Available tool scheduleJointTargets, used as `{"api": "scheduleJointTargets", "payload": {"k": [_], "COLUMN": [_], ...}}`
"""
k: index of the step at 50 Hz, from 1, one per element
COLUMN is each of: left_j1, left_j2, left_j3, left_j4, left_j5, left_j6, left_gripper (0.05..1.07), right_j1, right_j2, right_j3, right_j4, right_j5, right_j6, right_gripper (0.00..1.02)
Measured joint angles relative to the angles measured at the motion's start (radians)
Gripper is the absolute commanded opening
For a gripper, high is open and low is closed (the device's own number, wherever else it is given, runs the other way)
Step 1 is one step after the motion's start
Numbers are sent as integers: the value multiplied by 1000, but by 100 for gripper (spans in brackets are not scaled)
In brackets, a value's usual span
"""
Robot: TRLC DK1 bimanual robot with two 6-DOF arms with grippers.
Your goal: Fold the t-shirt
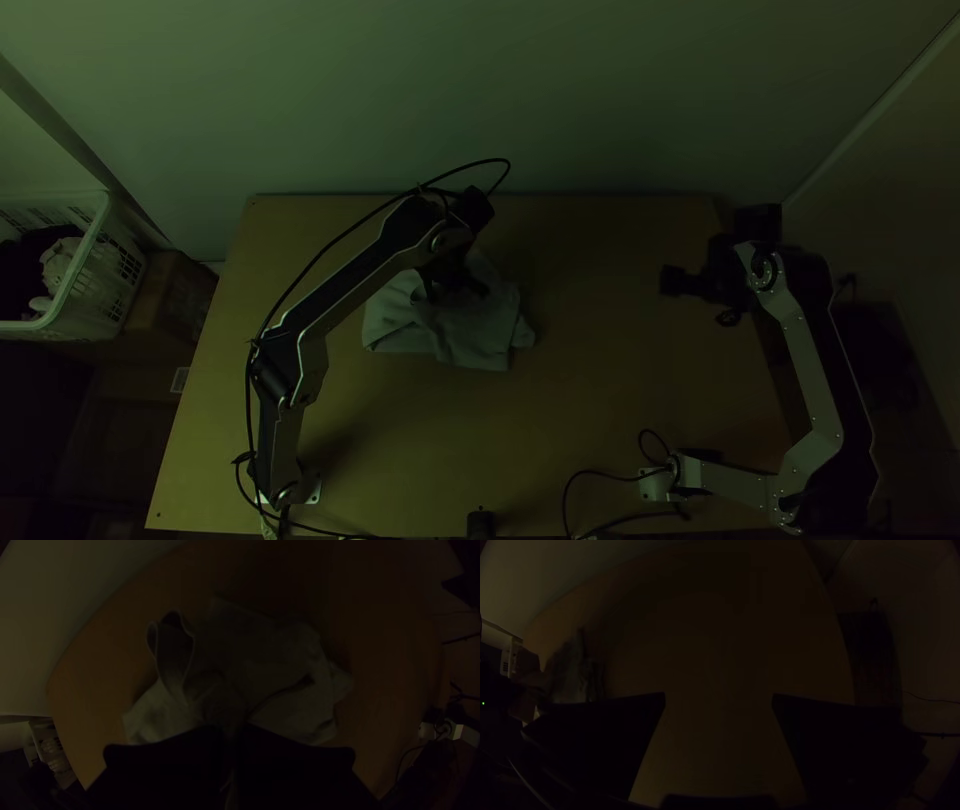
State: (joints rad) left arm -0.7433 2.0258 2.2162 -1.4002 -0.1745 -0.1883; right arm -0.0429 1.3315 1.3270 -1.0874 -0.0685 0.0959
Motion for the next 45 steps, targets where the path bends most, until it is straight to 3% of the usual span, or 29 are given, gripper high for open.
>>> {"api": "scheduleJointTargets", "payload": {"k": [20,22,27,29,33,36,45], "left_j1": [-87,-87,-98,-106,-130,-153,-217], "left_j2": [126,135,158,164,177,184,188], "left_j3": [42,44,54,56,60,63,64], "left_j4": [142,157,173,176,184,186,189], "left_j5": [-6,-10,-12,-14,-14,-13,-10], "left_j6": [-48,-51,-61,-66,-66,-66,-65], "left_gripper": [9,20,65,78,83,103,103], "right_j1": [-6,-10,-18,-19,-19,-19,-19], "right_j2": [-14,-14,-15,-16,-16,-16,-16], "right_j3": [-72,-73,-81,-85,-96,-105,-117], "right_j4": [35,38,49,55,58,61,71], "right_j5": [0,0,0,0,0,0,0], "right_j6": [0,0,0,0,0,0,0], "right_gripper": [98,98,98,98,98,98,98]}}
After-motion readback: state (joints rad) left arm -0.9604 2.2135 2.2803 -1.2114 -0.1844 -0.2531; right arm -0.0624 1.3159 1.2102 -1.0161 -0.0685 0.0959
